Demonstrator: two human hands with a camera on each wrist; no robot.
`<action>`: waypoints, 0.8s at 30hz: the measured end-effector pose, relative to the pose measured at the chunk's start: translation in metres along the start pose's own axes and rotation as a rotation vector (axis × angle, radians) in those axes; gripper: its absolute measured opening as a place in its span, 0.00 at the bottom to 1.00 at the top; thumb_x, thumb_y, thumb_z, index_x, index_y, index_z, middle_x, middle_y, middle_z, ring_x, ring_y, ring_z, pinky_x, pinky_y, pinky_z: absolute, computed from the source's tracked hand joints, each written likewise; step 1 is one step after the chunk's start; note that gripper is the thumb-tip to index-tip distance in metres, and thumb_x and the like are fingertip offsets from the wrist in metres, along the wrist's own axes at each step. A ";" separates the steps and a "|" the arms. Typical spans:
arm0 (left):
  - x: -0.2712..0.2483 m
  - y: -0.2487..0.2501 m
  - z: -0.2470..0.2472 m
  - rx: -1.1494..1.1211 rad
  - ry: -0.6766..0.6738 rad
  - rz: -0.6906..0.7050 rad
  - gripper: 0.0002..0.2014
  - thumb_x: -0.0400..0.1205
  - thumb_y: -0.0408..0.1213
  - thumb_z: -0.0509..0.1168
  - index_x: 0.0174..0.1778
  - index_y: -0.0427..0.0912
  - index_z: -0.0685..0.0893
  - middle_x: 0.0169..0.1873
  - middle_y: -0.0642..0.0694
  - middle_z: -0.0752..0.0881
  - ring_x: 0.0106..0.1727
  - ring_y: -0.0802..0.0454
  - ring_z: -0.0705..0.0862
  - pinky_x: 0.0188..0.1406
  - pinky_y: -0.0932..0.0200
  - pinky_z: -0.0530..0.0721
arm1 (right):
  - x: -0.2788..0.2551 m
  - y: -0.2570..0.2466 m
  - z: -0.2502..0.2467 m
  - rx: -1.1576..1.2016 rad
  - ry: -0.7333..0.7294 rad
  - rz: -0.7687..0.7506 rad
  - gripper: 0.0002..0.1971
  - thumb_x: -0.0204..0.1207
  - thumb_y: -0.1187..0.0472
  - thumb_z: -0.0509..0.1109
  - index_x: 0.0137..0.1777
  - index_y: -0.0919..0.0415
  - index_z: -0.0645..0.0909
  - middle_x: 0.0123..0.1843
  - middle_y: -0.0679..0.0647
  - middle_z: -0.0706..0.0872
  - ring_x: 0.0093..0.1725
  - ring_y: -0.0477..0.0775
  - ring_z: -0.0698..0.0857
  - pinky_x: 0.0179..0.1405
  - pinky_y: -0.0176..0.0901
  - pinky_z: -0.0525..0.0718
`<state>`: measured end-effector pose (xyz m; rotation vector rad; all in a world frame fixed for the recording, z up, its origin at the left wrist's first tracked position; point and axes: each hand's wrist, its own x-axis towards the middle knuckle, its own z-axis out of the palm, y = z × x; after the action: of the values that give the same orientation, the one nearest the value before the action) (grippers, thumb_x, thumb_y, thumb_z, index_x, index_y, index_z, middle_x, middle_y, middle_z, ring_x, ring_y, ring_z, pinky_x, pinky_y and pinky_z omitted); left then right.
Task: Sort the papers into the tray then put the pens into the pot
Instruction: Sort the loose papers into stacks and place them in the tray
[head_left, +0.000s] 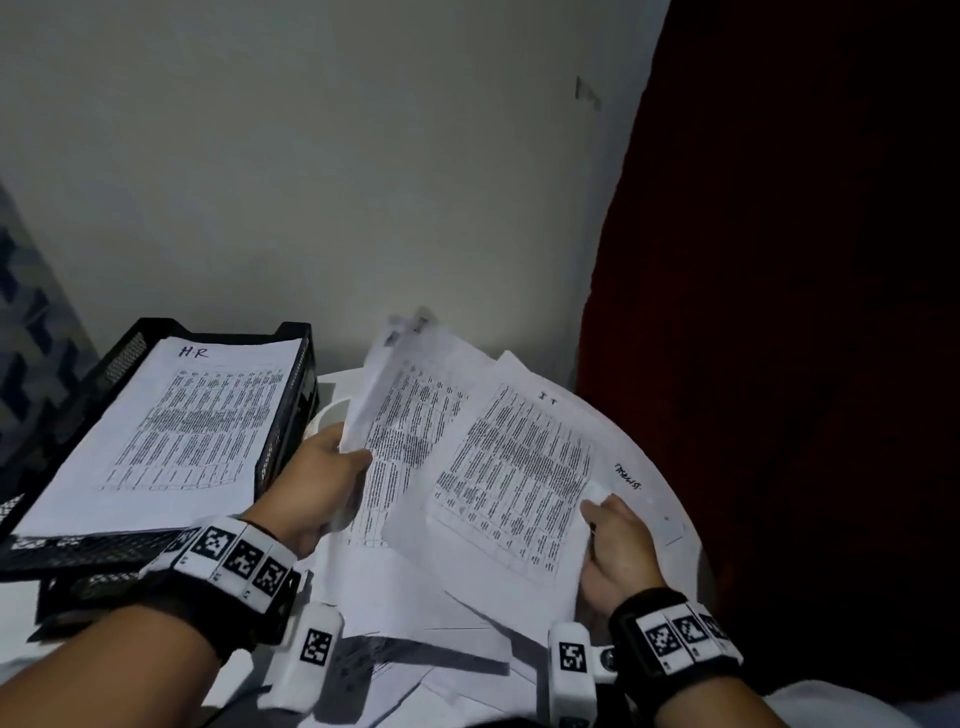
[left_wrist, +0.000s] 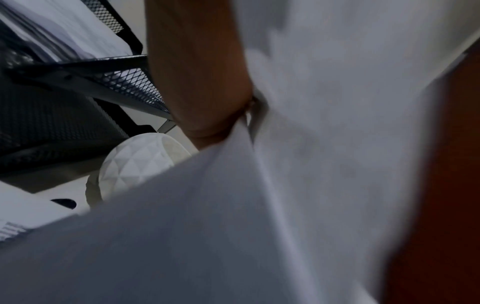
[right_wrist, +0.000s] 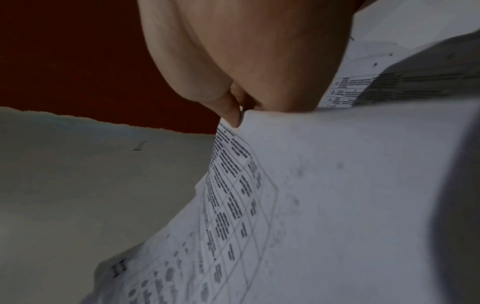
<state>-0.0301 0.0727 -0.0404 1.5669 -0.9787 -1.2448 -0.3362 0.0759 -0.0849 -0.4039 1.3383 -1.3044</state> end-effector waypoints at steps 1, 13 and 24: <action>0.000 0.001 -0.001 -0.016 0.002 -0.010 0.12 0.87 0.25 0.58 0.59 0.43 0.81 0.15 0.50 0.69 0.14 0.52 0.65 0.18 0.67 0.62 | 0.002 0.002 -0.002 -0.026 -0.001 0.019 0.10 0.90 0.73 0.59 0.64 0.74 0.80 0.51 0.69 0.91 0.50 0.68 0.90 0.47 0.59 0.89; -0.009 -0.005 0.017 0.047 -0.188 -0.043 0.17 0.89 0.54 0.61 0.58 0.47 0.89 0.50 0.46 0.95 0.55 0.42 0.93 0.60 0.46 0.87 | 0.010 0.058 0.032 -0.264 -0.251 0.078 0.17 0.84 0.76 0.64 0.66 0.59 0.84 0.61 0.67 0.92 0.60 0.74 0.91 0.63 0.78 0.86; 0.000 -0.010 0.004 0.184 -0.208 -0.074 0.26 0.73 0.62 0.76 0.63 0.53 0.87 0.53 0.51 0.94 0.56 0.46 0.92 0.64 0.38 0.86 | 0.020 0.055 0.044 -0.255 -0.268 0.032 0.20 0.83 0.80 0.63 0.65 0.60 0.85 0.59 0.64 0.94 0.59 0.72 0.92 0.63 0.75 0.88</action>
<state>-0.0331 0.0753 -0.0504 1.6504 -1.2060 -1.4243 -0.2799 0.0571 -0.1278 -0.7055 1.2789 -1.0142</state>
